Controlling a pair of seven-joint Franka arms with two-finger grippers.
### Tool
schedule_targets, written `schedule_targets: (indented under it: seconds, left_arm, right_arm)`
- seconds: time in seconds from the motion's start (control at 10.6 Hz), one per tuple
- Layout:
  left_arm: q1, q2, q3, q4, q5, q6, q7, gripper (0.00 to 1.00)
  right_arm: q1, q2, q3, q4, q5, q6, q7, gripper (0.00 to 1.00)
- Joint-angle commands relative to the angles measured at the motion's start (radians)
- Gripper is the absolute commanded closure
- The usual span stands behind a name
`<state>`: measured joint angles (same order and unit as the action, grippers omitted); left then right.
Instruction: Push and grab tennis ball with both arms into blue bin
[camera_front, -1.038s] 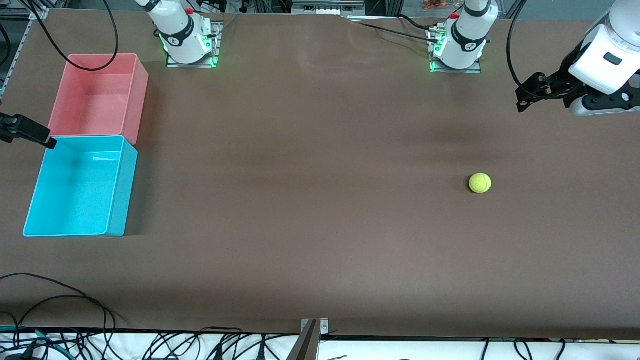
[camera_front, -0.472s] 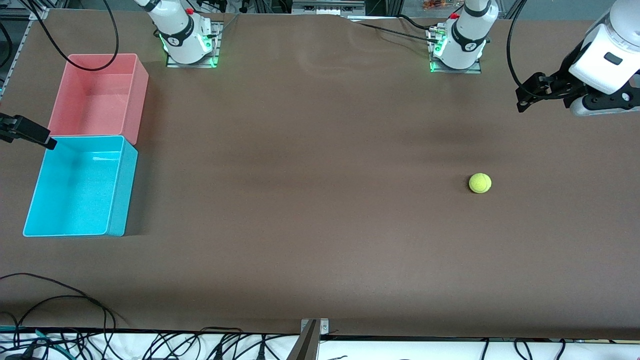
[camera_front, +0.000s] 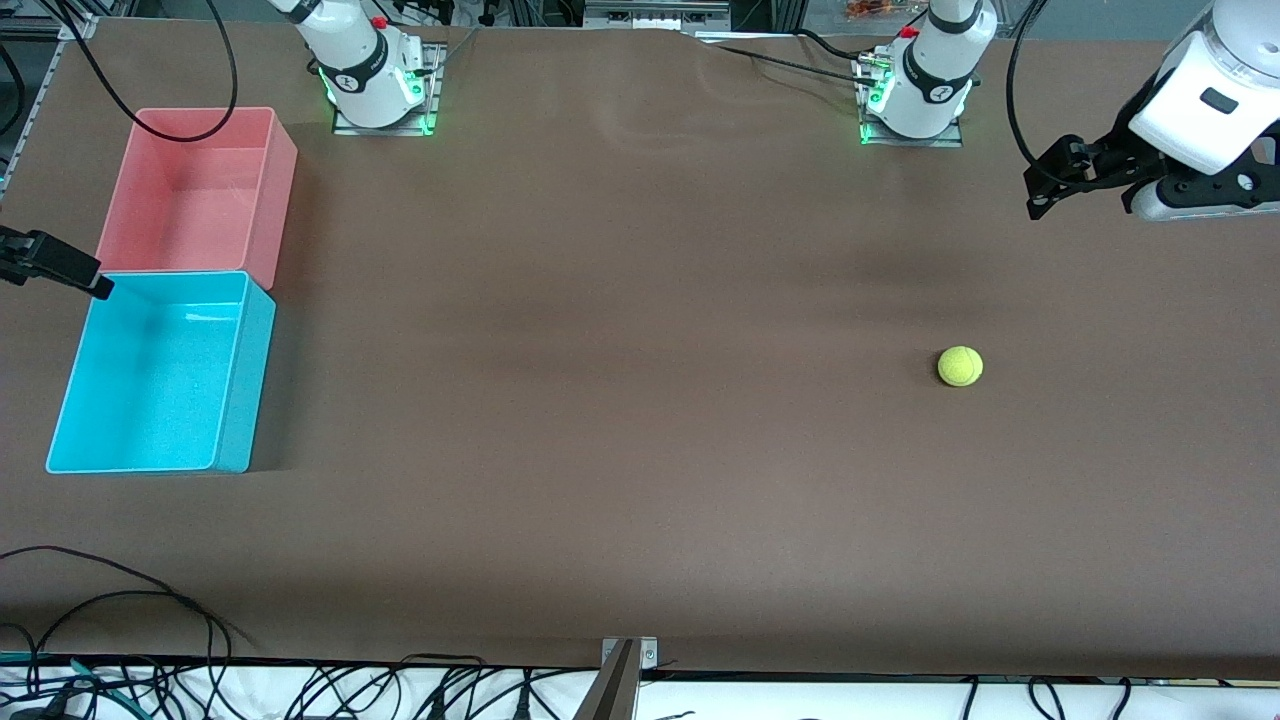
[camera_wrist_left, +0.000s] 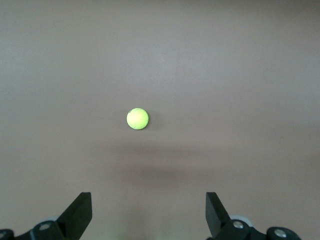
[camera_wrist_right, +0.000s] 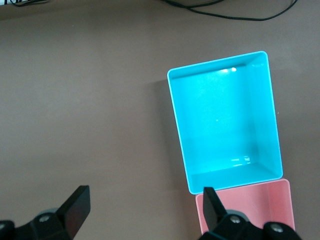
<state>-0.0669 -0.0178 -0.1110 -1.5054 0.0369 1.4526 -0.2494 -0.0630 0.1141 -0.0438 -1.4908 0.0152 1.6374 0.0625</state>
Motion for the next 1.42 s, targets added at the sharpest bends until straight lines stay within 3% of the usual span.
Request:
schedule_targets:
  seconds: [0.0,0.94,1.32]
  left_arm:
    - [-0.001,0.009,0.001,0.028,0.0,-0.021,0.013,0.0]
    - [0.001,0.006,0.0,0.027,-0.002,-0.02,0.01,0.0]
    - [0.018,-0.002,-0.021,-0.019,0.005,-0.008,0.012,0.0]
  right_arm:
    - [-0.004,-0.001,0.007,0.009,-0.007,-0.013,0.013,0.0]
    - [-0.006,0.007,0.005,0.007,-0.006,-0.008,0.014,0.0]
    - [-0.004,0.007,0.005,0.007,-0.006,-0.01,0.016,0.0]
